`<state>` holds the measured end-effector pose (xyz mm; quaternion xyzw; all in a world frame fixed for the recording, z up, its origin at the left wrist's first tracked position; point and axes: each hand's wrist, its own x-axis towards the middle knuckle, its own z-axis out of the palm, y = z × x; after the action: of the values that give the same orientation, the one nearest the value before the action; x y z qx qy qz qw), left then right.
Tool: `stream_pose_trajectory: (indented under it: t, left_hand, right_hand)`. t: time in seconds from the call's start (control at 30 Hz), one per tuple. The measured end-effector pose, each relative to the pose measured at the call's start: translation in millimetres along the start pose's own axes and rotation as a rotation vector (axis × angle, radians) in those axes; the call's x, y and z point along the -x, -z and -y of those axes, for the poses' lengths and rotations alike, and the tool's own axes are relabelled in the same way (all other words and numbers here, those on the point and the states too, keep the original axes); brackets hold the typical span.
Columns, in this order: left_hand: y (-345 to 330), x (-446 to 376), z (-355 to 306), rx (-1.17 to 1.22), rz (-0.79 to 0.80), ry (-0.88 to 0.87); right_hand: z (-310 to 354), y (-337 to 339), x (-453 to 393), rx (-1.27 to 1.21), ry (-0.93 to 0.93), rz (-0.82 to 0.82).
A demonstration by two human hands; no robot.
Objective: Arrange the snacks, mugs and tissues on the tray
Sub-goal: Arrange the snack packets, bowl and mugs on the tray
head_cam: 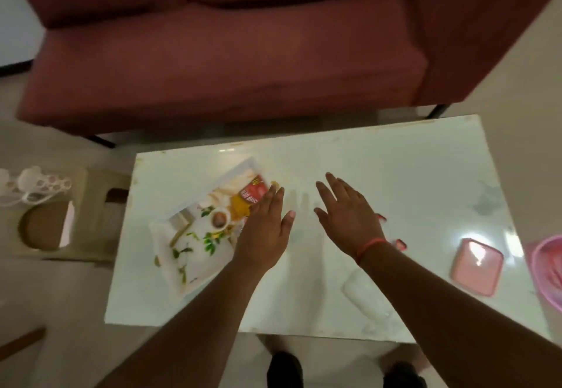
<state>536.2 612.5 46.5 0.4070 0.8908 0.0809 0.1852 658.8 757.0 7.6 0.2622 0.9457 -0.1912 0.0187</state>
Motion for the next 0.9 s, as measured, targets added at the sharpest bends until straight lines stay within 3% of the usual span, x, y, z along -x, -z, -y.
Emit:
stream_pose_trajectory:
  t: [0.13,0.3,0.53,0.63,0.9]
  left_hand:
    - [17,13,100,0.054,0.008,0.050]
    - [14,6,176,0.385,0.132,0.308]
    - [-8,-42,173,0.900,0.264,0.590]
    - [-16,-65,164,0.995,0.352,0.741]
    - [-12,-89,167,1.283,0.251,0.835]
  right_hand:
    - [87,-35,-38,-0.072,-0.012,0.117]
    - [134,-66,-79,-0.248,-0.286,0.151]
    - [130,-82,-142,-0.163,-0.369,0.184]
    - [133,-90,-157,-0.216,-0.432,0.183]
    - [148,-94,-173,-0.394,-0.495,0.069]
